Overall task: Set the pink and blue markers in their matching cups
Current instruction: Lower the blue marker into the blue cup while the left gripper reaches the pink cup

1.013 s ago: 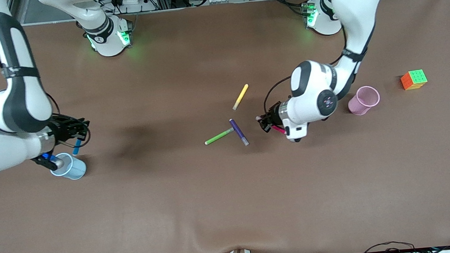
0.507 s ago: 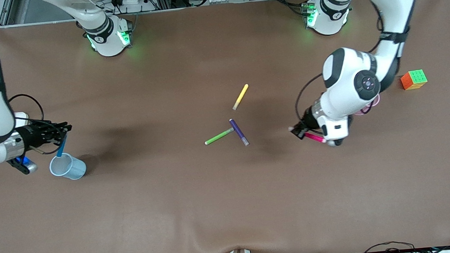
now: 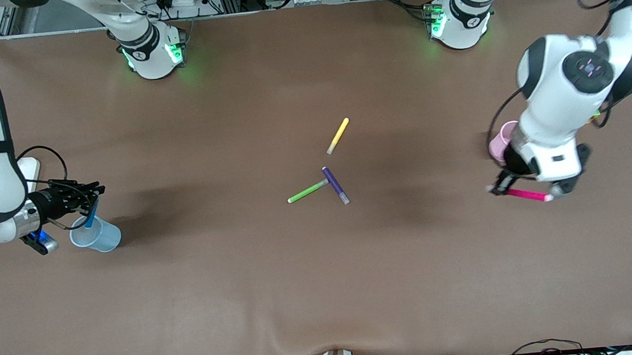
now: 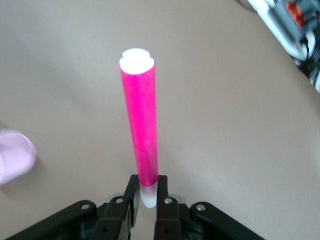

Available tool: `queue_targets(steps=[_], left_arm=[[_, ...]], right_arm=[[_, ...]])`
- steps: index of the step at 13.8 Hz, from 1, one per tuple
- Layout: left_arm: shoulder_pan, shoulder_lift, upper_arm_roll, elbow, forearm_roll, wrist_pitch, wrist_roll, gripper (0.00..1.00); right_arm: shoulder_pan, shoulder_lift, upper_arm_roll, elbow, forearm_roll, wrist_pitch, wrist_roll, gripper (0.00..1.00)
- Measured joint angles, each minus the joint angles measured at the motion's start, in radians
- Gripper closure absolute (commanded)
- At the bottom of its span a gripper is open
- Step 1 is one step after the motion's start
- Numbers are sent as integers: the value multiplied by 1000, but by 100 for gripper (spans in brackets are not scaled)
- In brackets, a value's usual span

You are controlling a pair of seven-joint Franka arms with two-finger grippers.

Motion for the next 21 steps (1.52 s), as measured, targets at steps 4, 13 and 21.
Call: queue_targets(steps=[4, 13, 21], left_arm=[[20, -144, -2, -238, 105, 181, 2, 100], [87, -431, -38, -550, 168, 207, -109, 100], [257, -441, -205, -621, 447, 183, -389, 100]], right_arm=[[-46, 32, -1, 16, 38, 0, -34, 100], [-58, 76, 0, 54, 40, 4, -87, 100], [-71, 92, 1, 75, 40, 14, -113, 0]])
